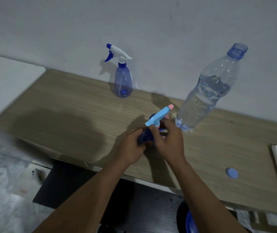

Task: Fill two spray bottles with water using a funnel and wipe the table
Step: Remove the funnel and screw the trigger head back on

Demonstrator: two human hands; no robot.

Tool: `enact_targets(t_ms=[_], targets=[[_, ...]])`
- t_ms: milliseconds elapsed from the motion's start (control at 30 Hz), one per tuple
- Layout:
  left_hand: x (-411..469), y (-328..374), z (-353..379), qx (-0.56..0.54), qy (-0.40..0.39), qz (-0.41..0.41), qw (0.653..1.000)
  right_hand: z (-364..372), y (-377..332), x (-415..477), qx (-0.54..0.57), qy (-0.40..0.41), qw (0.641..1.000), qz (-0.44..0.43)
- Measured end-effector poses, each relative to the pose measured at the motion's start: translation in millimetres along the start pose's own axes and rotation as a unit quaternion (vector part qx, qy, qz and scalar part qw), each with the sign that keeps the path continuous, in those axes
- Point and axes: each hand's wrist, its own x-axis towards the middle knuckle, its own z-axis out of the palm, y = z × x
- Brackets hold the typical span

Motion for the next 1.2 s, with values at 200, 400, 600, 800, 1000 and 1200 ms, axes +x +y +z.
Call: enact_targets(t_ms=[200, 400, 600, 800, 1000, 1200], targets=[[1, -2, 0, 0.0, 0.007, -0.007, 1.0, 5, -1, -2, -0.017, 0.034, 0.999, 0.003], [4, 2, -10, -0.007, -0.075, -0.031, 0.997, -3, 4, 5, -0.003, -0.033, 0.999, -0.025], [-9, 6, -3, 0.061, -0.005, 0.007, 0.998, 3, 3, -2, -0.022, 0.005, 0.999, -0.034], [-12, 10, -3, 0.097, -0.004, -0.024, 0.995, 7, -10, -16, 0.11, 0.065, 0.99, 0.056], [-26, 13, 5, 0.087, -0.011, -0.038, 0.995, 7, -9, 9, 0.094, 0.002, 0.995, 0.037], [-40, 21, -44, 0.159, -0.007, -0.107, 0.981, 14, -32, 8, 0.028, -0.01, 0.999, 0.04]])
